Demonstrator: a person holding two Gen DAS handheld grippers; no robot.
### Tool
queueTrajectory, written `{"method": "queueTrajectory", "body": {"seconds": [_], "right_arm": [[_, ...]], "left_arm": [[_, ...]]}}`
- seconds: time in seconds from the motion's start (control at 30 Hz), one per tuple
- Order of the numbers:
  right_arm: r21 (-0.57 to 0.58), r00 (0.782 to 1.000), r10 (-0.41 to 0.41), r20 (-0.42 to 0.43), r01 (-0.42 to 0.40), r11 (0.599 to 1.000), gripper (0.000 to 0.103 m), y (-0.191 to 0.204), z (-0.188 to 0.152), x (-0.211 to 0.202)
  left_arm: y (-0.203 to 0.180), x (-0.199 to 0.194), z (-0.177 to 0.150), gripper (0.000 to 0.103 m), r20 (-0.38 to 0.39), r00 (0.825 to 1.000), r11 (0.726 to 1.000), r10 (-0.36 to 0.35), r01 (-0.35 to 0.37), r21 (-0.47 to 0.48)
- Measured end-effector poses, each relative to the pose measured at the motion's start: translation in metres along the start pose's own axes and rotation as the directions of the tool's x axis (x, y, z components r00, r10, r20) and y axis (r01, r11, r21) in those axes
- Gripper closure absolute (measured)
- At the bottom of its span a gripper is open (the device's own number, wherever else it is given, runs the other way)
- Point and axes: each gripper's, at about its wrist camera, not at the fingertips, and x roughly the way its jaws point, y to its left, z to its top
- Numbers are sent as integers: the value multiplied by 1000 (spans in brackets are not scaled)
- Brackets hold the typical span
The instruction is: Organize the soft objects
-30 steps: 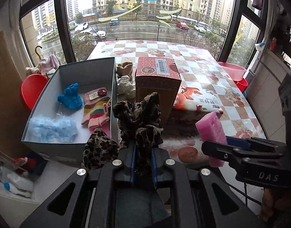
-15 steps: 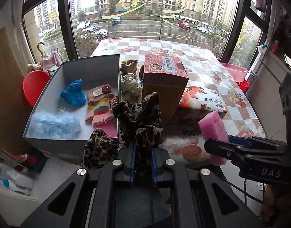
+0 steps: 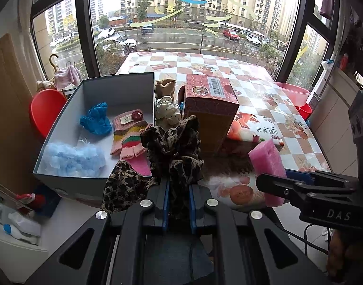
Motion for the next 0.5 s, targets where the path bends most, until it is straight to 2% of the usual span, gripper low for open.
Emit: {"method": "queueTrajectory", "body": {"seconds": [0.5], "right_arm": [[-76, 1000, 5, 18, -4, 997, 54, 31, 20, 1]], "left_arm": [[29, -11, 9, 89, 54, 998, 998, 36, -33, -50]]}}
